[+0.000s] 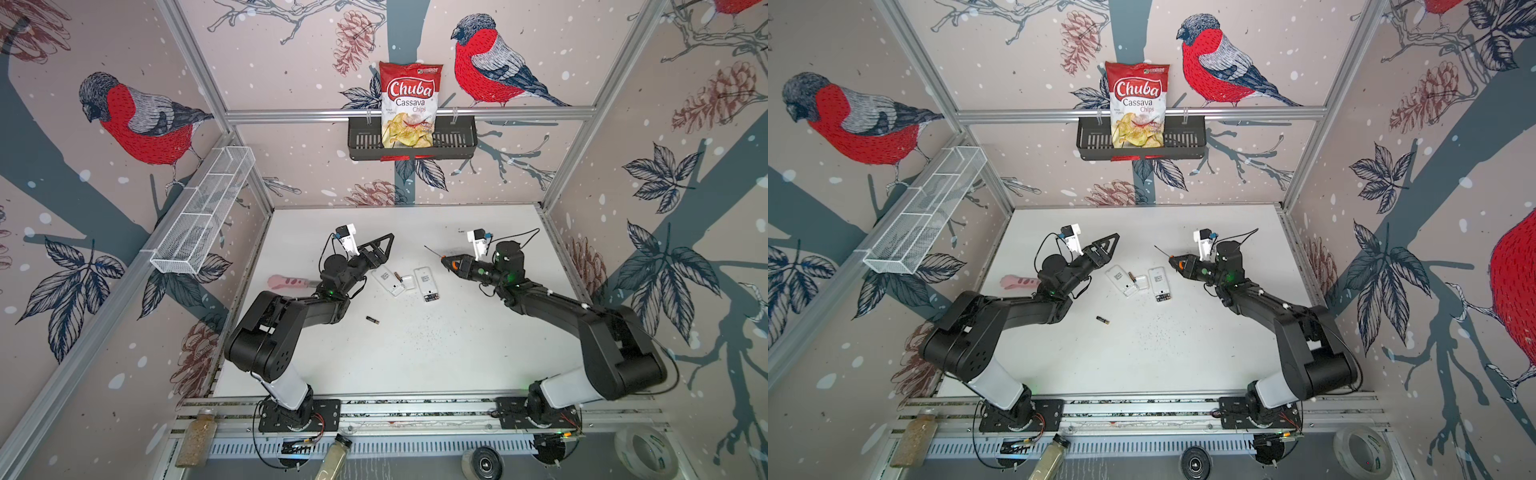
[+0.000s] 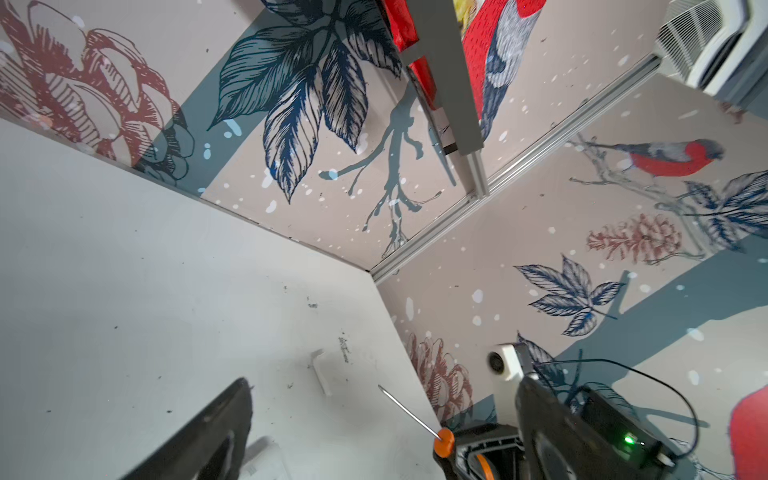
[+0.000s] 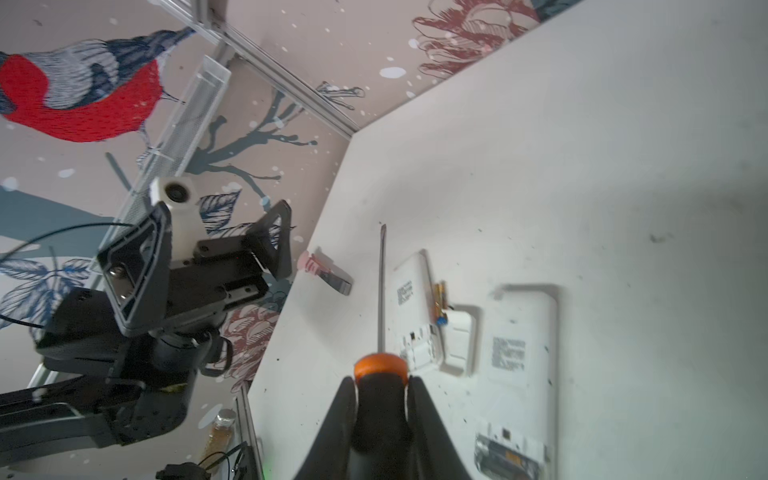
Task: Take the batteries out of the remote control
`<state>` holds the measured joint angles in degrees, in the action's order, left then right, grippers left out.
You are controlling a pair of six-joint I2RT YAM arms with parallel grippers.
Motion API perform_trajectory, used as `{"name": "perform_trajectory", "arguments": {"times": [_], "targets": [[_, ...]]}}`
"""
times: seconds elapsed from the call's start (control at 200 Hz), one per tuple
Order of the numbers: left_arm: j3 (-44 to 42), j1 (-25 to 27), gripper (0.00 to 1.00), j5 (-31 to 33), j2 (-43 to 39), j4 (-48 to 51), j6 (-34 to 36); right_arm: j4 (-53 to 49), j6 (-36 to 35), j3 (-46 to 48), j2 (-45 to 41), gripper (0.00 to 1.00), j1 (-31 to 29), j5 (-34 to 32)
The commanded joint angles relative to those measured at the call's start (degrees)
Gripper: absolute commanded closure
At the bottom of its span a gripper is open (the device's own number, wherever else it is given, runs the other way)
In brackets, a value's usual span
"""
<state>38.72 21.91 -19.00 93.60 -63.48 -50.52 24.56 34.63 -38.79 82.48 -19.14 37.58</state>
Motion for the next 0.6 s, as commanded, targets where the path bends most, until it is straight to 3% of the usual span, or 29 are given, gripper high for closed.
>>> {"name": "perform_trajectory", "arguments": {"times": [0.0, 0.09, 0.235, 0.51, 0.595], "targets": [[6.3, 0.6, 0.04, 1.6, -0.5, 23.0, 9.7, -13.1, -6.6, 1.8, -4.5, 0.9, -0.1, -6.6], [15.9, 2.7, 0.04, 4.5, 2.5, 39.8, 16.4, -18.1, -8.0, 3.0, -8.5, 0.9, -0.3, -8.9], [27.6, 6.1, 0.04, 5.3, 9.6, 54.7, 22.7, -25.2, -9.5, 4.3, -14.0, 0.89, -1.5, -11.5], [36.7, 11.6, 0.14, 12.2, 15.2, 68.3, 31.3, -33.3, -9.2, 4.7, -17.0, 0.89, -6.8, -18.7], [38.3, 12.9, 0.21, 12.7, 15.8, 70.6, 32.8, -35.2, -9.0, 4.5, -16.9, 0.89, -8.7, -20.4]]}}
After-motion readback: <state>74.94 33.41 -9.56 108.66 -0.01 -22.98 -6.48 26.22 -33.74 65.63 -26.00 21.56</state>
